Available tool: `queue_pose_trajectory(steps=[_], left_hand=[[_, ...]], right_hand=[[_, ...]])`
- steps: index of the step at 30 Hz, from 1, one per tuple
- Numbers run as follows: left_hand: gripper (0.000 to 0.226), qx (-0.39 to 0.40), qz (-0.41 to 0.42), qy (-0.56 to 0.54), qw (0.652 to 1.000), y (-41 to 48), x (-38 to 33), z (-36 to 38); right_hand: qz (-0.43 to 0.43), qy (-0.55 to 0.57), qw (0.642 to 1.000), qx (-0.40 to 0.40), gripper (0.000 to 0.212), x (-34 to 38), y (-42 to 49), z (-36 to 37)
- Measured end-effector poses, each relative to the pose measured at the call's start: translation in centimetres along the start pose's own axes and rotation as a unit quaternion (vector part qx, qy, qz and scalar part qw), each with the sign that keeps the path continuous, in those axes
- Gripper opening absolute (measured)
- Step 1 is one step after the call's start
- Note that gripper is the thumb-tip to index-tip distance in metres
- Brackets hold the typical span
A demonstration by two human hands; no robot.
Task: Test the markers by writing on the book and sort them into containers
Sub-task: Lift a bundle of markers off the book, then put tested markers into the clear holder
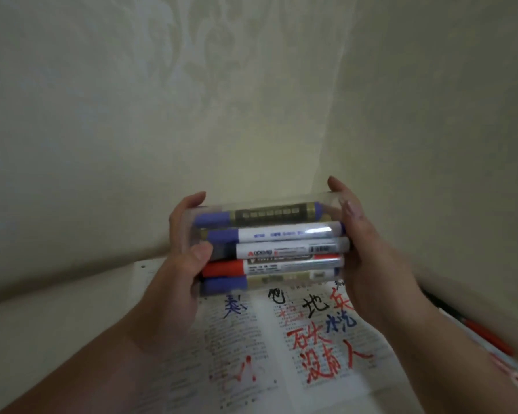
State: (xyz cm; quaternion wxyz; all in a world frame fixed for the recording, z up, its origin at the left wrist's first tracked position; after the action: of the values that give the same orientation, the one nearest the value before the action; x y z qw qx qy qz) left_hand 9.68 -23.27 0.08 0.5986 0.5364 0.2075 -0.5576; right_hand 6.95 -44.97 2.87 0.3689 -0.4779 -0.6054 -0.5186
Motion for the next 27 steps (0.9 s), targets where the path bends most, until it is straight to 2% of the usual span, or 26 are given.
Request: queue_pose_trajectory(steps=[1, 3, 4, 8, 11, 14, 16, 18, 19, 21, 22, 24, 25, 26, 27], left_hand=[[0.064, -0.011, -0.01, -0.004, 1.0, 0.1, 0.1, -0.2], [0.07, -0.014, -0.031, -0.021, 0.999, 0.3, 0.3, -0.4], [0.072, -0.02, -0.04, -0.026, 0.999, 0.2, 0.2, -0.4], [0.065, -0.03, -0.062, -0.022, 0.997, 0.5, 0.7, -0.3], [0.053, -0.063, -0.099, -0.058, 0.991, 1.5, 1.3, -0.8], [0.06, -0.053, -0.111, -0.098, 0.987, 2.1, 1.1, -1.9], [0.069, -0.033, -0.121, -0.113, 0.986, 1.9, 0.9, -2.4], [0.046, -0.06, -0.114, -0.103, 0.986, 1.9, 1.1, -2.9], [0.037, -0.086, -0.102, -0.065, 0.989, 1.9, 1.0, -3.2], [0.03, -0.152, -0.044, 0.103, 0.982, 2.3, 0.8, -4.1], [0.024, -0.202, -0.002, 0.169, 0.965, 2.5, 0.4, -4.5], [0.013, -0.28, 0.095, 0.208, 0.932, 2.3, -1.1, -4.7], [0.008, -0.278, 0.162, 0.225, 0.92, 1.9, -2.2, -4.6], [0.008, -0.24, 0.236, 0.255, 0.907, 1.3, -3.5, -4.2], [0.01, -0.164, 0.309, 0.296, 0.889, 0.5, -4.7, -3.3]], right_hand=[[0.011, 0.012, 1.0, 0.005, 0.03, 0.0, 0.0, 0.2], [0.022, 0.05, 0.998, 0.006, 0.067, -0.4, 0.4, 0.0], [0.022, 0.063, 0.998, 0.009, 0.075, -0.4, 0.4, 0.0], [0.038, 0.096, 0.995, 0.006, 0.066, -0.9, 0.9, -0.1], [0.069, 0.103, 0.992, -0.012, 0.095, -1.4, 0.9, 0.4], [0.043, 0.131, 0.989, -0.059, 0.112, -1.2, 0.8, 0.3], [0.032, 0.129, 0.987, -0.085, 0.115, -0.6, 0.9, 0.6], [0.011, 0.079, 0.992, -0.102, 0.117, 0.1, 1.2, 1.2], [0.0, 0.05, 0.993, -0.104, 0.119, 0.7, 1.3, 1.7], [-0.015, -0.006, 0.995, -0.096, 0.118, 2.4, 1.8, 2.7], [-0.021, -0.039, 0.995, -0.085, 0.116, 3.3, 2.4, 3.1], [-0.032, -0.101, 0.993, -0.053, 0.114, 4.8, 3.9, 4.1], [-0.035, -0.128, 0.991, -0.034, 0.113, 5.3, 4.8, 4.8], [-0.036, -0.155, 0.987, -0.016, 0.113, 5.7, 5.7, 5.7], [-0.04, -0.18, 0.983, -0.001, 0.113, 5.9, 6.4, 6.8]])
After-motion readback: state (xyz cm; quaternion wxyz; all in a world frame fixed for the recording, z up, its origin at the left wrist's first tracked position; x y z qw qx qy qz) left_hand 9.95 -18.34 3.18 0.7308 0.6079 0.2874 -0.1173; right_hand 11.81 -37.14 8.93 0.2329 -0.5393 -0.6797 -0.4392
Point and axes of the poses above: each hand's wrist, its own y-axis towards the middle knuckle, its own z-axis out of the palm, x = y × z, the point moved 2 cm from there along y, towards the middle knuckle
